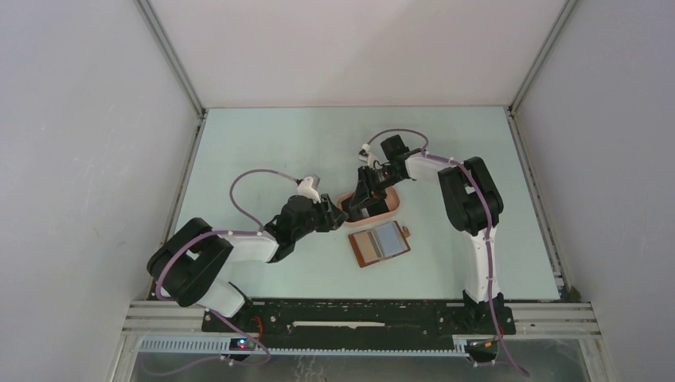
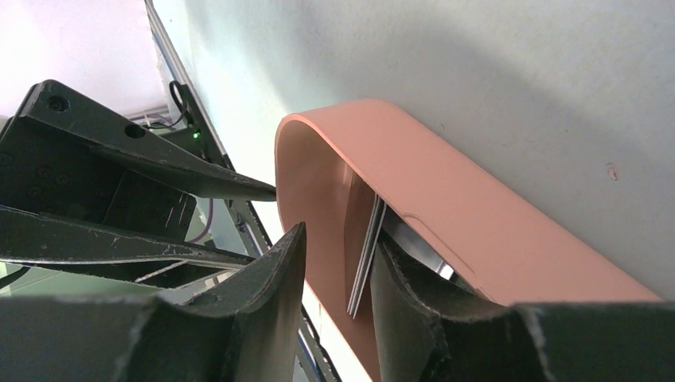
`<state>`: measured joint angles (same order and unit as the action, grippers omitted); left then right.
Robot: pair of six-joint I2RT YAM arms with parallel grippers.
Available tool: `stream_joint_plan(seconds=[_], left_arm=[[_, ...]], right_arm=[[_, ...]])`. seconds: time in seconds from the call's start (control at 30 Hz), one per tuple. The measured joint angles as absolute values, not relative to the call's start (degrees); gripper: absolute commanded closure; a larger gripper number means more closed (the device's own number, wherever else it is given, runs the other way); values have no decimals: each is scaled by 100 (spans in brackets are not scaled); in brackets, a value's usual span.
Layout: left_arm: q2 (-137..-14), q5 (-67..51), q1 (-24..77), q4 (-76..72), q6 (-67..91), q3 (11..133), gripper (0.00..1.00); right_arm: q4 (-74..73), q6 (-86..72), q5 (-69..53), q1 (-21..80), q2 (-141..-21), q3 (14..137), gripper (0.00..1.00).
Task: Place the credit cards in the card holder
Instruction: Pick up the credit card from the storage box.
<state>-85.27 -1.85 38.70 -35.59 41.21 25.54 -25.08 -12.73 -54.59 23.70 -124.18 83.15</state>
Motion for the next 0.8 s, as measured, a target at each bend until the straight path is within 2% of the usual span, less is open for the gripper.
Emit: stream_joint_plan(seconds=[0.8], left_arm=[[-8357, -174, 3859, -3548, 4121, 2554, 56]], right_arm=[[-2512, -1275, -5671, 2139, -12215, 8176, 61]])
